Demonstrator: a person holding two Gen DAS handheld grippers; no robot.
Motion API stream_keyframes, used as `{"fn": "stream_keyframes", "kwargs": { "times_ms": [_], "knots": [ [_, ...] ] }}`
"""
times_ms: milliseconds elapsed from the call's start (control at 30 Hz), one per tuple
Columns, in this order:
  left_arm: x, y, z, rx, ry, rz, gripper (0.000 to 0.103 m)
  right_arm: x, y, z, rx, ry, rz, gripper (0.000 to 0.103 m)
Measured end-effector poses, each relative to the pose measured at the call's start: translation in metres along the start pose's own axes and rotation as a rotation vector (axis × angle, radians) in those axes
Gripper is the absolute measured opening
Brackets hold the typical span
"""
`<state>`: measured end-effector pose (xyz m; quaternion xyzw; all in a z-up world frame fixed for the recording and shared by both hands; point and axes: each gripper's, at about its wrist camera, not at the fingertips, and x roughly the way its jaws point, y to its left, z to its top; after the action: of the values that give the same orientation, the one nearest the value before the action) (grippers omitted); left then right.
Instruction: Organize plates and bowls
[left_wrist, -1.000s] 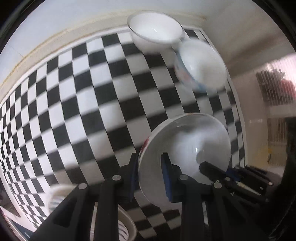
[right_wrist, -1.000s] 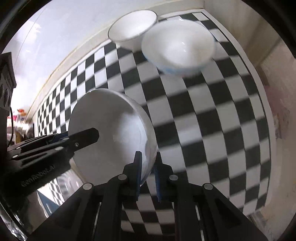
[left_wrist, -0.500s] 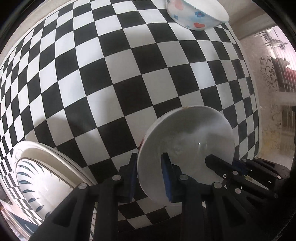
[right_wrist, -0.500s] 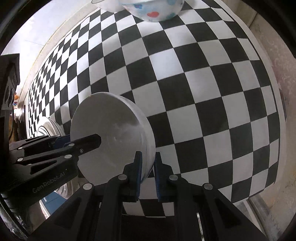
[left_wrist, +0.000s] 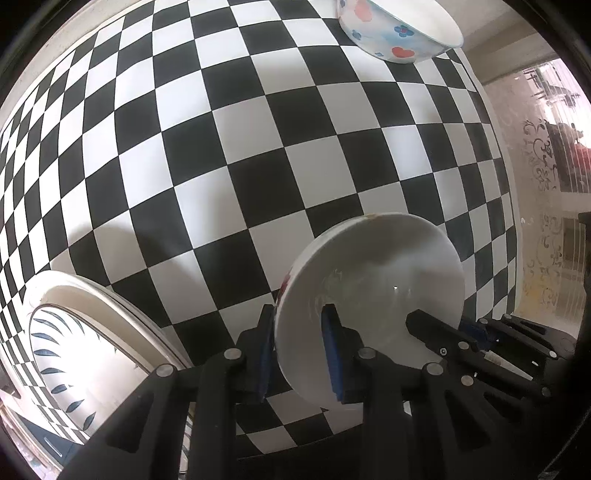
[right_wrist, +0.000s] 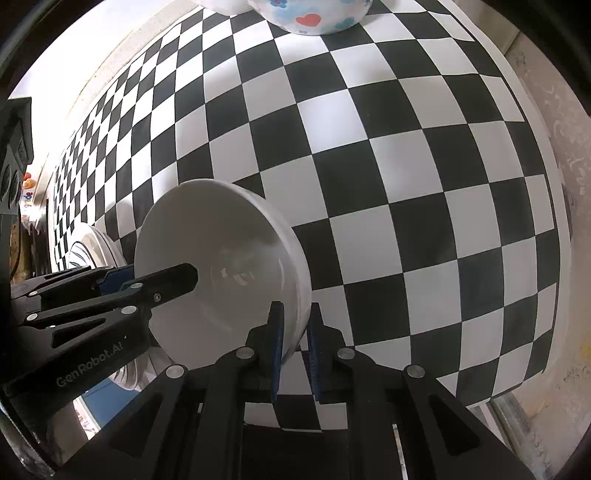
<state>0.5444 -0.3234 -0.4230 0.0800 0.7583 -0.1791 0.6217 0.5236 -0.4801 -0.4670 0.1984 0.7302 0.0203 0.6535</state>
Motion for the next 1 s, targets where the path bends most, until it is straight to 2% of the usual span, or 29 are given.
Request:
{"fn": "stream_keyframes", "kwargs": {
  "times_ms": [133, 233, 333, 467, 533, 567, 600, 633, 767, 933, 1000],
  "knots": [
    [0.002, 0.004, 0.000, -0.018, 0.012, -0.006, 0.023, 0.001, 0.000, 0.003, -0.001, 0.027, 0.010, 0.014],
    [-0.012, 0.010, -0.004, -0.054, -0.008, -0.020, 0.023, -0.007, -0.003, 0.004, 0.000, 0.032, 0.020, 0.014],
    [-0.038, 0.013, -0.008, -0.061, -0.059, -0.014, 0.023, -0.031, -0.005, 0.006, -0.006, -0.010, 0.014, 0.014],
    [-0.088, 0.013, -0.004, -0.054, -0.172, 0.007, 0.024, -0.082, -0.011, 0.022, -0.003, -0.105, 0.031, 0.017],
    [-0.110, 0.014, 0.008, -0.055, -0.224, 0.006, 0.032, -0.110, -0.012, 0.039, -0.012, -0.168, 0.033, 0.027],
    [-0.118, 0.015, 0.015, -0.061, -0.248, 0.004, 0.034, -0.127, -0.011, 0.054, -0.019, -0.211, 0.027, 0.048],
    [-0.126, 0.017, 0.025, -0.068, -0.273, 0.002, 0.035, -0.138, -0.010, 0.066, -0.029, -0.249, 0.034, 0.075],
    [-0.133, 0.019, 0.036, -0.075, -0.294, 0.006, 0.035, -0.147, -0.009, 0.078, -0.042, -0.289, 0.049, 0.084],
    [-0.143, 0.031, 0.092, -0.112, -0.330, 0.020, 0.035, -0.164, -0.005, 0.140, -0.060, -0.360, 0.063, 0.086],
    [-0.133, 0.053, 0.165, -0.171, -0.307, -0.028, 0.035, -0.141, 0.006, 0.236, -0.093, -0.334, 0.066, 0.085],
    [-0.124, 0.060, 0.192, -0.195, -0.287, -0.063, 0.035, -0.126, 0.010, 0.270, -0.101, -0.313, 0.058, 0.078]
  ]
}}
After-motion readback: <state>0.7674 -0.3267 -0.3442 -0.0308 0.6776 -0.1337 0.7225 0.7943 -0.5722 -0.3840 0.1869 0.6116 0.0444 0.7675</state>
